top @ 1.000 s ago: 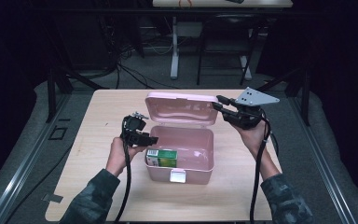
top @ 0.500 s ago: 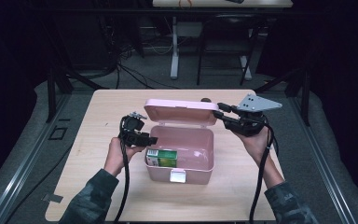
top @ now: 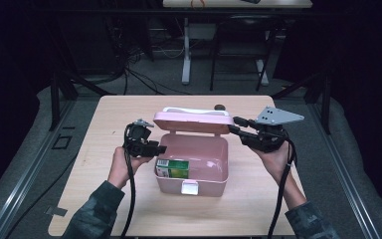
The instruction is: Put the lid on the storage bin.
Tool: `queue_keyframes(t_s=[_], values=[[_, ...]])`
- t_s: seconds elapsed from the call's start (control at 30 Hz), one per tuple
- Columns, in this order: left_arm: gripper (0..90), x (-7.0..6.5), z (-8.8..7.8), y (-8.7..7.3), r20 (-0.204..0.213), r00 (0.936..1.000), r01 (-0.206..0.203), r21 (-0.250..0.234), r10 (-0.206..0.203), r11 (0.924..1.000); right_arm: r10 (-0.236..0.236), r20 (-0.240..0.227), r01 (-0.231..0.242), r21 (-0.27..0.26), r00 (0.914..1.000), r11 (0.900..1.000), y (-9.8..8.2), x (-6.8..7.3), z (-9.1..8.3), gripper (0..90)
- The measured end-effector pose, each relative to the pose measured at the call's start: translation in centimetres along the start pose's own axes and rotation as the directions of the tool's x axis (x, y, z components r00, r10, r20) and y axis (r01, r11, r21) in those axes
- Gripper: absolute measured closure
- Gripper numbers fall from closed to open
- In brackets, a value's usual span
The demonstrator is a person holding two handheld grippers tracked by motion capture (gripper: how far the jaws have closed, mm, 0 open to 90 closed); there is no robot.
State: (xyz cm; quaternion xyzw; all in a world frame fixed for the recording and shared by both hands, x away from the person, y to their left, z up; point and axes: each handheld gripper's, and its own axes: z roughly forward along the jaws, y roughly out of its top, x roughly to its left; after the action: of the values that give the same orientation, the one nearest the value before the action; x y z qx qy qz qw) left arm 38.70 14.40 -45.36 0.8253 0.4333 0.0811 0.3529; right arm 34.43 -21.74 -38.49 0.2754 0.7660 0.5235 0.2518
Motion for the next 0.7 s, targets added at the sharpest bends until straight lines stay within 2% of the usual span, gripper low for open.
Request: queue_keyframes(t_s=[0.33,0.4,0.43,0.47,0.5,0.57,0.7], values=[[63.2,-0.7,-1.6,-0.2,0.011,0.9997,-0.022,-0.065,0.023,0.9977,-0.004,0.003,0.004,0.002,1.0000,1.000,-0.1,0.5,-0.3,66.2],[66.9,-0.8,-2.1,-0.3,0.009,0.9994,-0.032,-0.101,0.033,0.9944,-0.003,0.001,0.003,0.005,1.0000,1.000,-0.3,0.7,-0.5,66.1],[68.2,-1.0,-2.5,-0.3,0.025,0.9986,-0.042,-0.118,0.045,0.9921,-0.003,-0.001,0.003,0.006,1.0000,1.000,-0.3,0.7,-0.5,66.1],[72.3,-1.0,-2.5,-0.3,0.025,0.9986,-0.042,-0.118,0.045,0.9921,-0.003,-0.001,0.003,0.006,1.0000,1.000,-0.3,0.7,-0.5,66.1],[72.3,-1.1,-2.7,-0.4,0.023,0.9984,-0.047,-0.129,0.051,0.9905,-0.002,-0.001,0.002,0.007,1.0000,1.000,-0.5,0.9,-0.6,65.9],[77.9,-1.4,-3.1,-0.4,0.027,0.9971,-0.066,-0.150,0.071,0.9866,-0.003,-0.002,0.004,0.014,1.0000,1.000,-0.7,1.2,-0.7,65.4],[85.6,-1.7,-3.7,-0.3,0.024,0.9965,-0.075,-0.187,0.080,0.9795,0.002,-0.010,-0.001,0.028,1.0000,1.000,-1.1,1.6,-0.9,64.5]])
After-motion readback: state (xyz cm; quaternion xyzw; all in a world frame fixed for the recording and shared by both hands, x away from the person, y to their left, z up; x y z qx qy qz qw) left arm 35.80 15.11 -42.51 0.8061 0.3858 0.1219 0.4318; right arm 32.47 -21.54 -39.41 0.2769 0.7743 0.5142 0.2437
